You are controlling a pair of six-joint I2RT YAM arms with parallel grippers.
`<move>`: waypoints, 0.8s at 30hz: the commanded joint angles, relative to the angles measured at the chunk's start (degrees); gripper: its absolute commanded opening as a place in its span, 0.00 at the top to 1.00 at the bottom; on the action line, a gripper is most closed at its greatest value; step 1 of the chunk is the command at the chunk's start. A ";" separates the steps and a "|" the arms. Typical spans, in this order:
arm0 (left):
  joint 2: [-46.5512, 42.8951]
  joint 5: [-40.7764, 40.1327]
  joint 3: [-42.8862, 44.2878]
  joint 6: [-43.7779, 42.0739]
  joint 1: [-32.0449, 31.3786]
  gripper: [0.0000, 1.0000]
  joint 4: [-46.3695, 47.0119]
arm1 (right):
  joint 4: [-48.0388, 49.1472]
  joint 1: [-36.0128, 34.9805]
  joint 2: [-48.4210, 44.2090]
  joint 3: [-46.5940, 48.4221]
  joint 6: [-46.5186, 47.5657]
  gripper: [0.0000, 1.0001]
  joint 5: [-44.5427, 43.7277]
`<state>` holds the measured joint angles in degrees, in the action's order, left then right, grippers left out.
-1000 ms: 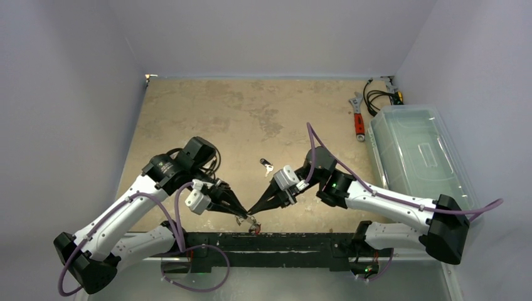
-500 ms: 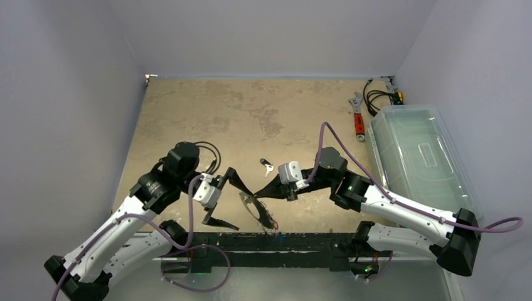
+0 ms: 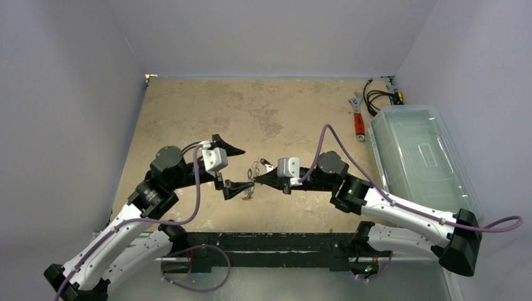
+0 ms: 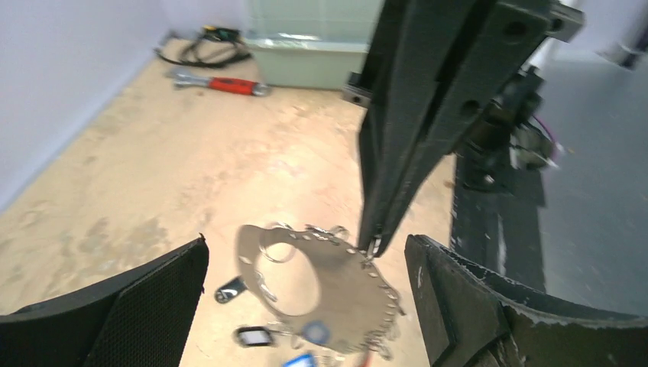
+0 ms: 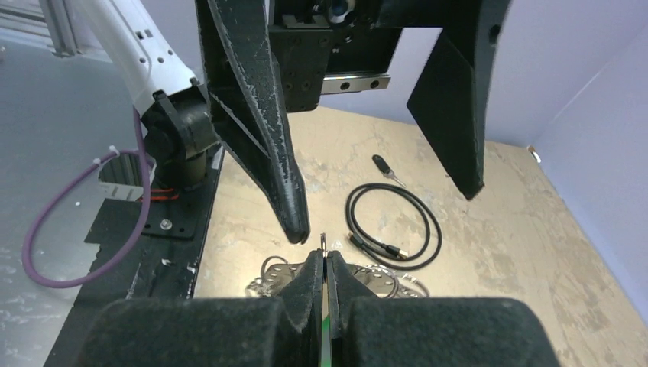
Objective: Put the keys on the keyring
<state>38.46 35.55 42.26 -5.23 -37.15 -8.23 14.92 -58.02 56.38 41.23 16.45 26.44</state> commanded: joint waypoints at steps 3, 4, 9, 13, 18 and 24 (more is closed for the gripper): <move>-7.48 -6.97 -8.72 5.84 0.11 0.02 18.87 | 6.39 -0.25 -2.31 0.03 -1.55 1.00 2.49; -7.52 -4.64 -8.77 3.96 0.08 0.03 18.70 | 6.71 -0.25 -2.45 -0.07 -1.72 1.00 3.36; -7.65 5.48 -10.16 -0.84 0.09 0.11 19.85 | 9.49 -0.25 -3.28 -1.40 -2.73 1.00 7.29; -8.31 11.73 -10.19 -5.13 0.10 0.27 18.90 | 9.17 -0.25 -3.74 -1.48 -2.74 1.00 7.00; -9.80 16.02 -9.52 -9.21 0.08 0.43 15.62 | 9.16 -0.25 -5.07 -1.70 -2.89 1.00 3.89; -9.46 16.76 -9.80 -9.70 0.06 0.57 15.30 | 8.90 -0.25 -4.58 -1.05 -3.20 1.00 3.24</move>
<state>28.21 49.87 32.23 -13.17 -37.15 7.33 19.66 -58.13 52.34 39.62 14.00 30.89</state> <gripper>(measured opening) 0.441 0.008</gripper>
